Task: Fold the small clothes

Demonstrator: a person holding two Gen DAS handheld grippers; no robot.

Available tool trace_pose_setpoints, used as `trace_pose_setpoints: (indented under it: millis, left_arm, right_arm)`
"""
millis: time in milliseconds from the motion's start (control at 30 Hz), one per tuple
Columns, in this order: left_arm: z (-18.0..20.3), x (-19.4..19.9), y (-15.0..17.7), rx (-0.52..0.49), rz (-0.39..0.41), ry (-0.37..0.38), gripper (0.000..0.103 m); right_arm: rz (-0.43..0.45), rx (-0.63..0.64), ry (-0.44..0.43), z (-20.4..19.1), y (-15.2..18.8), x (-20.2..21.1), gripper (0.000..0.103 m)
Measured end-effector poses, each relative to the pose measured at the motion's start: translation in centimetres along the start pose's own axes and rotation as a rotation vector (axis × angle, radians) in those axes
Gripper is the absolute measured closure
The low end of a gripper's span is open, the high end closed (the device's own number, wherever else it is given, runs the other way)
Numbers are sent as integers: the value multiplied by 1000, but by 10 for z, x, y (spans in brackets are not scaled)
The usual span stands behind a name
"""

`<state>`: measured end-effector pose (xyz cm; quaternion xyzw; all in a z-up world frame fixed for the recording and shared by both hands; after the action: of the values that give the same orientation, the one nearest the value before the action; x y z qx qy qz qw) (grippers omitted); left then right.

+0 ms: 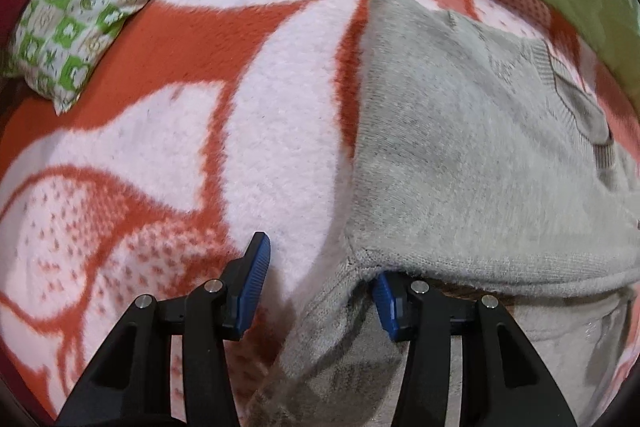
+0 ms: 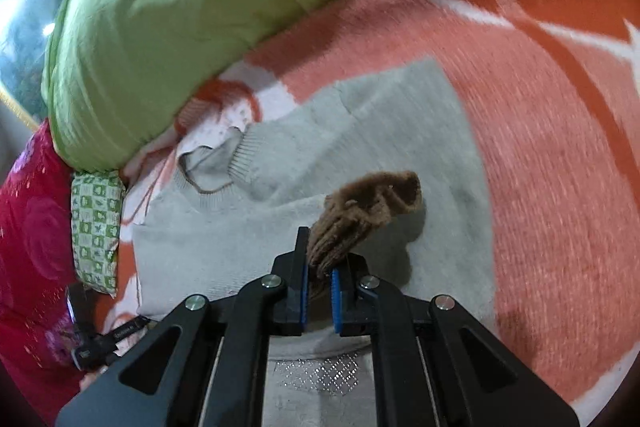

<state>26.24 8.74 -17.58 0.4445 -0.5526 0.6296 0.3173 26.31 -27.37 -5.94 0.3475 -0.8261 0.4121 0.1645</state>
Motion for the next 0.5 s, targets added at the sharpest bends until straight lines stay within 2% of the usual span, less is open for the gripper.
trace_pose_setpoints:
  millis: [133,367,500]
  left_arm:
    - [-7,-3,0,54,-23,48,53]
    - [-23,-10,-3,133,-45,113,53]
    - [-29,-10,-2,147,-68,153,52]
  right_arm:
    - [-52,17,19,6,3,-12,93]
    - [-167,-33,38,29,36,-36,90]
    - [-171,-89,30,39,42,-29,87]
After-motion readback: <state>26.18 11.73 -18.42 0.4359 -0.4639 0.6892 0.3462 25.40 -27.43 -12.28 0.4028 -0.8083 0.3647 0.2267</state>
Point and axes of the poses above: each gripper's, at about its wrist camera, not at the fingertips, and x roughly against the way its jaws point, z to its right, y to its underside, the point moved 10 cm from there along -x, roughly the way its jaws point, and after that the axes turned 4 degrees about -y, right-handed, at the moved point
